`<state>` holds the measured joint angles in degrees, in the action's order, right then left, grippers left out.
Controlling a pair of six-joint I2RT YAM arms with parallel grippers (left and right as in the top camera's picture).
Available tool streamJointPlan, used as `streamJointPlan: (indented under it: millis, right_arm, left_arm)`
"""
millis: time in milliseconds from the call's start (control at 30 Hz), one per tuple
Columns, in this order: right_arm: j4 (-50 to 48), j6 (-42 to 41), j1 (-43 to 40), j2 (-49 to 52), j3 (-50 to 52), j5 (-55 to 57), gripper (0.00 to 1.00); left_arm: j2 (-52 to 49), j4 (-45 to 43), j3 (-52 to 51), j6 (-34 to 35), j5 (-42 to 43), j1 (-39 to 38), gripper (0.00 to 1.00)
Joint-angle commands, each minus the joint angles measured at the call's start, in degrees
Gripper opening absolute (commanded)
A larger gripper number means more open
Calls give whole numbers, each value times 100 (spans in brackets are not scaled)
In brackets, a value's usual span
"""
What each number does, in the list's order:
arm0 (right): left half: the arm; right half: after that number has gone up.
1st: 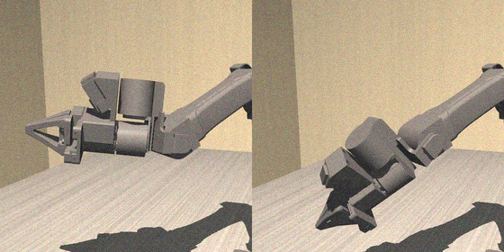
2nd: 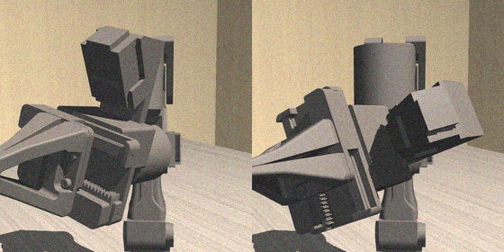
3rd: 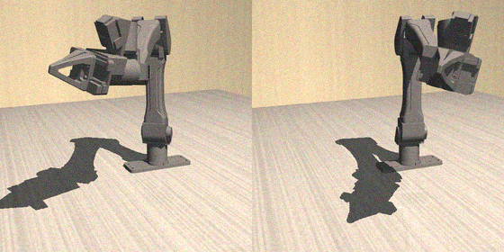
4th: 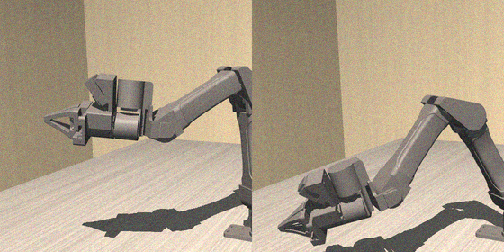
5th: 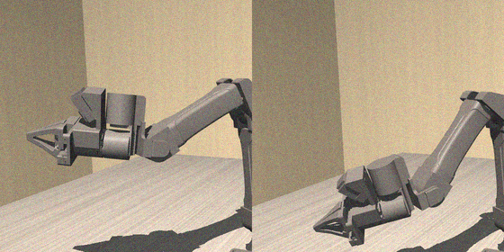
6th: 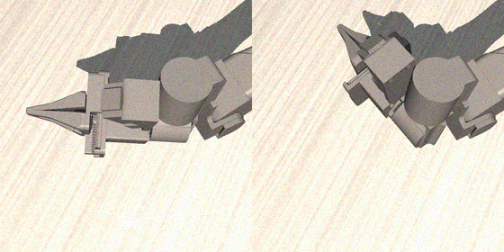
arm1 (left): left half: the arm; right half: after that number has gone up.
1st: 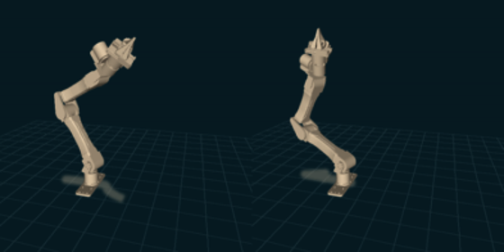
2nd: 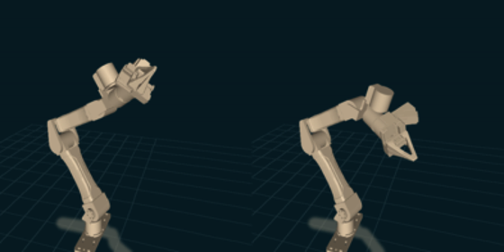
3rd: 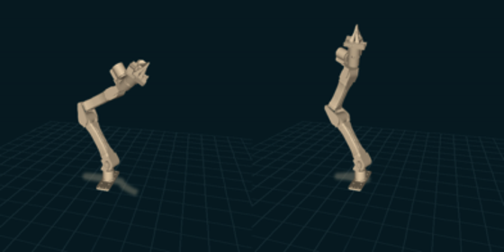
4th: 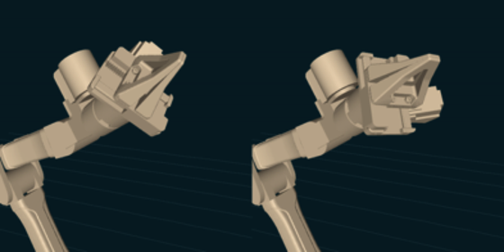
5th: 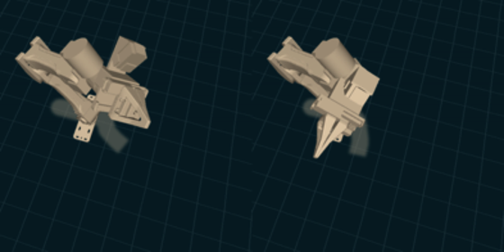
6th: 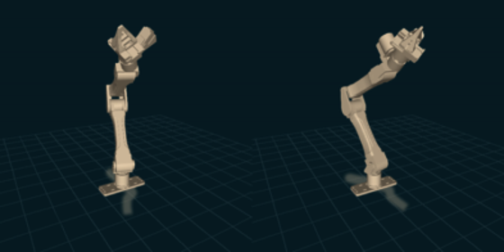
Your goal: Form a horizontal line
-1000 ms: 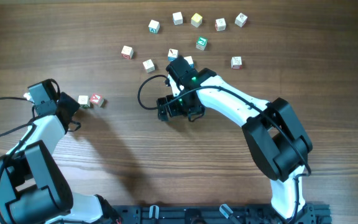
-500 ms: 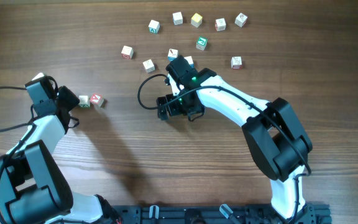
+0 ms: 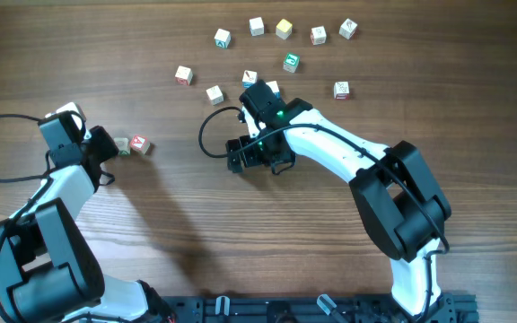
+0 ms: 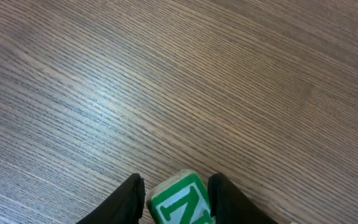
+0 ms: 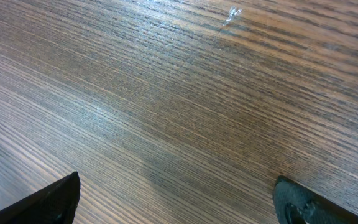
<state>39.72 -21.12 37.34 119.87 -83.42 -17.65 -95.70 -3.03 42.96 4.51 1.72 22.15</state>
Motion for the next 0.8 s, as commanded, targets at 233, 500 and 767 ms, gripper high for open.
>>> streamJointPlan:
  millis: [233,500,767]
  right_arm:
    - [-28,9,-9,20,28,184,100]
    - [-35,11,-9,24,28,186,100]
    - [-61,7,-9,31,28,186,100]
  left_arm:
    - [-74,-35,-9,-153,105,22,49]
    - [-74,-702,-9,140,105,26,48]
    - [-76,-881,-9,984,-498,39,9]
